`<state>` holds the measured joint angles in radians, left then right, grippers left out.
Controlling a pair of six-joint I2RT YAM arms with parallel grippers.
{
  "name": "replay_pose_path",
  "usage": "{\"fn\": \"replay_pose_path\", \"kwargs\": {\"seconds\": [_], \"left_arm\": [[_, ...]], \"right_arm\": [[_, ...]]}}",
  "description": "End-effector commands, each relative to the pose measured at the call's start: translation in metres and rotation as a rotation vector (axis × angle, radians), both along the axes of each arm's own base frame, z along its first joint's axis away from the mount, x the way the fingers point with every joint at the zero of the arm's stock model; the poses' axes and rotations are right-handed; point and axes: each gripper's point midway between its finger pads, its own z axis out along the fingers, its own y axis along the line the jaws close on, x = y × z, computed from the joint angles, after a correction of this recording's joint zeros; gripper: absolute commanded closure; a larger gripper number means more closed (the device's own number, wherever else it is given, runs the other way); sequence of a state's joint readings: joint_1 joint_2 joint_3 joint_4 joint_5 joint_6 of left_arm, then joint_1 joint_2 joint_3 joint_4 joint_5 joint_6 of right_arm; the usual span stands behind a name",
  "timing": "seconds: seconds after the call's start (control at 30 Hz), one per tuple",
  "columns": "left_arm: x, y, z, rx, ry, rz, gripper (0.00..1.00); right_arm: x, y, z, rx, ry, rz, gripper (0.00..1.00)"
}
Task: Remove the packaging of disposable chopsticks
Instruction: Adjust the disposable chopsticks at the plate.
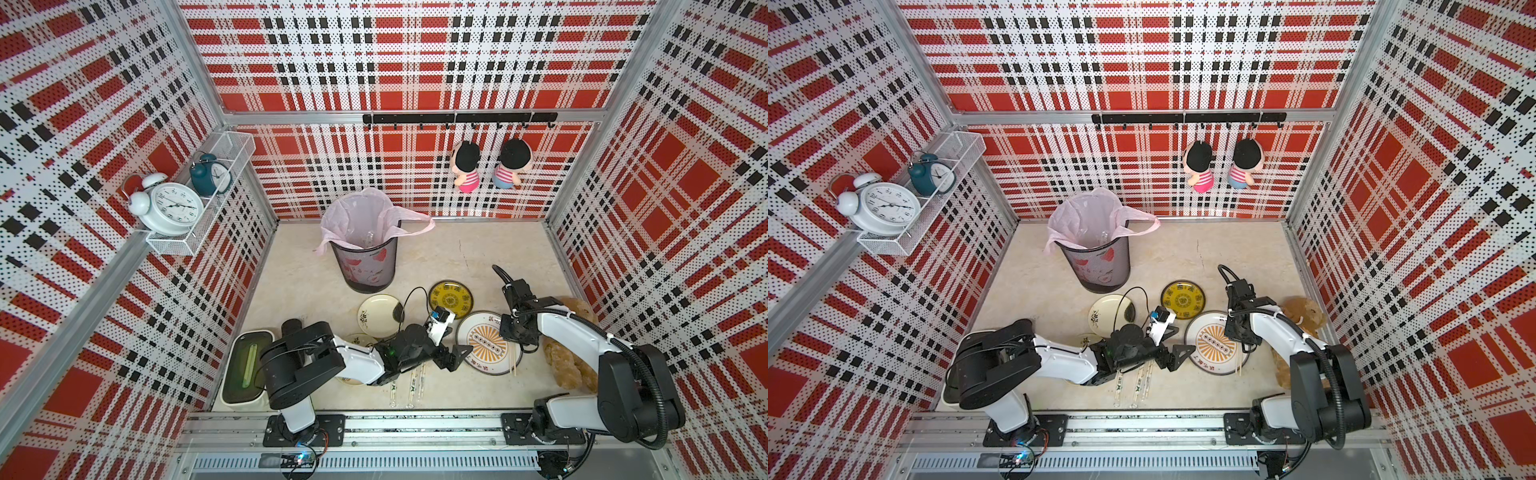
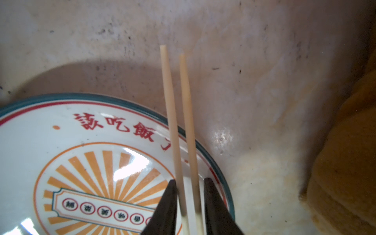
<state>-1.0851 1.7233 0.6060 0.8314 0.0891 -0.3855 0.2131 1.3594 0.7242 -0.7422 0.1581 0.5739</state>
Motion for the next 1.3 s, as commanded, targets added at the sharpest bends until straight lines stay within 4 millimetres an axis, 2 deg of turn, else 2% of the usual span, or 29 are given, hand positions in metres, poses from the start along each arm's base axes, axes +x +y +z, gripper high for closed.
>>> {"fn": "replay_pose_path", "kwargs": {"seconds": [0.0, 0.17, 0.43, 0.57, 0.73, 0.87, 0.93, 1.03, 1.07, 1.1, 1.27], "left_arm": [[0.004, 0.001, 0.006, -0.018, -0.021, 0.011, 0.09], [0.004, 0.001, 0.006, -0.018, -0.021, 0.013, 0.08], [0.004, 0.001, 0.005, -0.017, -0.02, 0.012, 0.08], [0.004, 0.002, 0.005, -0.017, -0.021, 0.015, 0.08], [0.004, 0.003, 0.005, -0.017, -0.022, 0.018, 0.08], [0.011, 0.012, 0.016, -0.044, -0.034, 0.041, 0.07], [0.02, 0.027, 0.031, -0.083, -0.045, 0.08, 0.02], [0.033, 0.045, 0.052, -0.112, -0.073, 0.15, 0.02], [0.037, 0.049, 0.056, -0.107, -0.077, 0.167, 0.02], [0.04, 0.051, 0.059, -0.099, -0.082, 0.18, 0.02], [0.049, 0.062, 0.067, -0.105, -0.075, 0.217, 0.02]], "right_arm": [[0.001, -0.001, 0.001, -0.012, -0.004, 0.001, 0.77], [0.001, -0.001, 0.0, -0.016, 0.003, 0.001, 0.81], [0.001, -0.001, 0.0, -0.015, 0.0, 0.001, 0.81], [0.001, -0.001, 0.0, -0.013, 0.001, 0.004, 0.72], [0.002, 0.0, 0.005, -0.014, -0.015, 0.004, 0.67], [0.008, 0.006, 0.029, -0.008, -0.099, 0.022, 0.57], [0.015, 0.019, 0.055, 0.029, -0.198, 0.058, 0.49], [0.021, 0.036, 0.086, 0.097, -0.305, 0.115, 0.4], [0.022, 0.038, 0.093, 0.112, -0.326, 0.122, 0.31], [0.024, 0.041, 0.099, 0.128, -0.352, 0.129, 0.27], [0.03, 0.06, 0.121, 0.182, -0.432, 0.204, 0.23]]}}
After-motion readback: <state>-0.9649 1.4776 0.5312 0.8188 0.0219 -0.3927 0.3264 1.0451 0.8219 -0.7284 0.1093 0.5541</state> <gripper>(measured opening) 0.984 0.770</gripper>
